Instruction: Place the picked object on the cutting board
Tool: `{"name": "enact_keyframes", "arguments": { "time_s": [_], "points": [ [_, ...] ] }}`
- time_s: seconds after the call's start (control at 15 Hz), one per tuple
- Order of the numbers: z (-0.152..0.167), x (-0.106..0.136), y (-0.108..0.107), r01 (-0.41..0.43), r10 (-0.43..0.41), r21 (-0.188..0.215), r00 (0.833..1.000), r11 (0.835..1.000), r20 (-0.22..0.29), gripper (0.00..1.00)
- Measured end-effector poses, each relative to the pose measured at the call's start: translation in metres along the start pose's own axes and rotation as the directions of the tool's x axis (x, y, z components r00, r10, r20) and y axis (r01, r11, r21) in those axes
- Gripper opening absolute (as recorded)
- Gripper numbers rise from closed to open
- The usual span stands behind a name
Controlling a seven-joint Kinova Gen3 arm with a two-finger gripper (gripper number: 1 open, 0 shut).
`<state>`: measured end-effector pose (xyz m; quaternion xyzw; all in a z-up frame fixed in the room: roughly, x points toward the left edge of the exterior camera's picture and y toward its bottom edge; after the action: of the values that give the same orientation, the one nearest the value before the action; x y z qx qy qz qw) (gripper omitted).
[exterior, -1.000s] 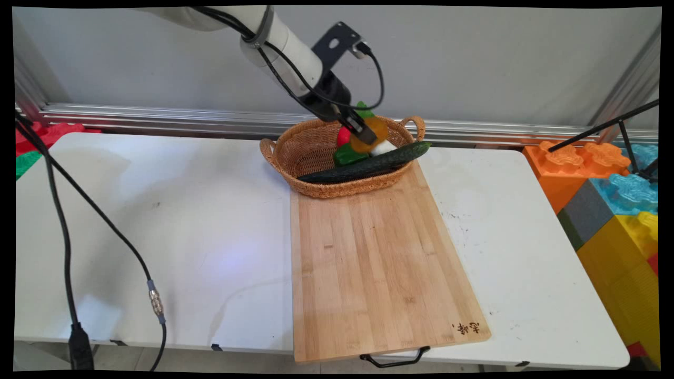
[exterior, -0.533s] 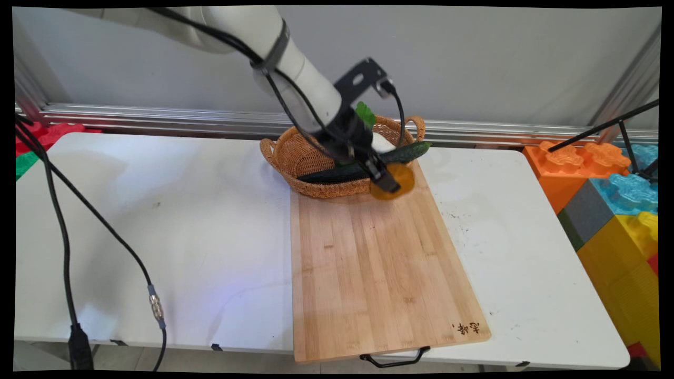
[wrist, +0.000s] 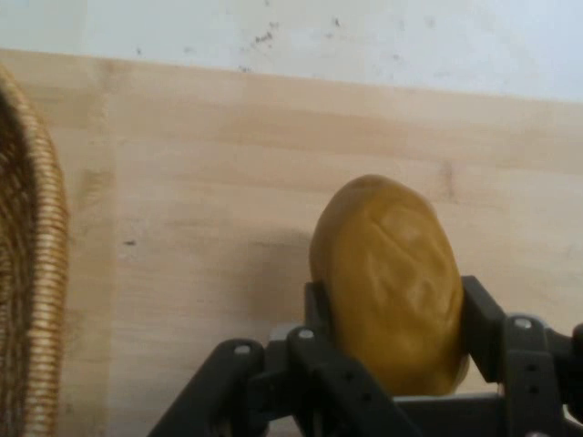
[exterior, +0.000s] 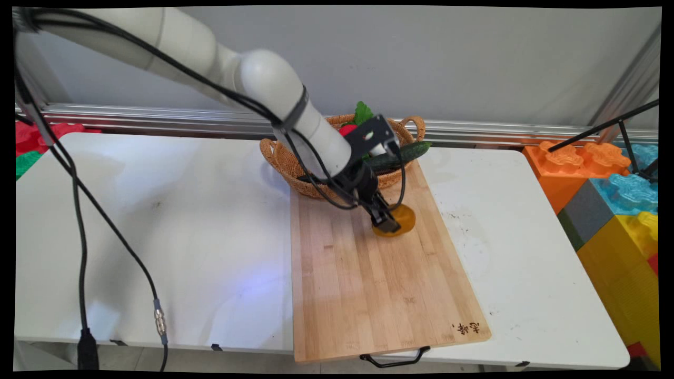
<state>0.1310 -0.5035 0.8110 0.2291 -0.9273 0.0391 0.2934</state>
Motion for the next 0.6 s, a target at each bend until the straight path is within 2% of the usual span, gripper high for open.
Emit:
{"name": "enact_keyframes", "arguments": {
  "time_s": [0.47, 0.53, 0.6],
  "points": [
    [0.032, -0.012, -0.001, -0.033, 0.033, 0.001, 0.999, 0.999, 0.005, 0.0],
    [0.033, -0.012, 0.0, -0.039, 0.039, 0.0, 0.999, 0.999, 0.002, 1.0],
    [0.034, -0.011, 0.0, -0.043, 0.043, -0.001, 0.999, 0.999, -0.002, 1.0]
  ]
}}
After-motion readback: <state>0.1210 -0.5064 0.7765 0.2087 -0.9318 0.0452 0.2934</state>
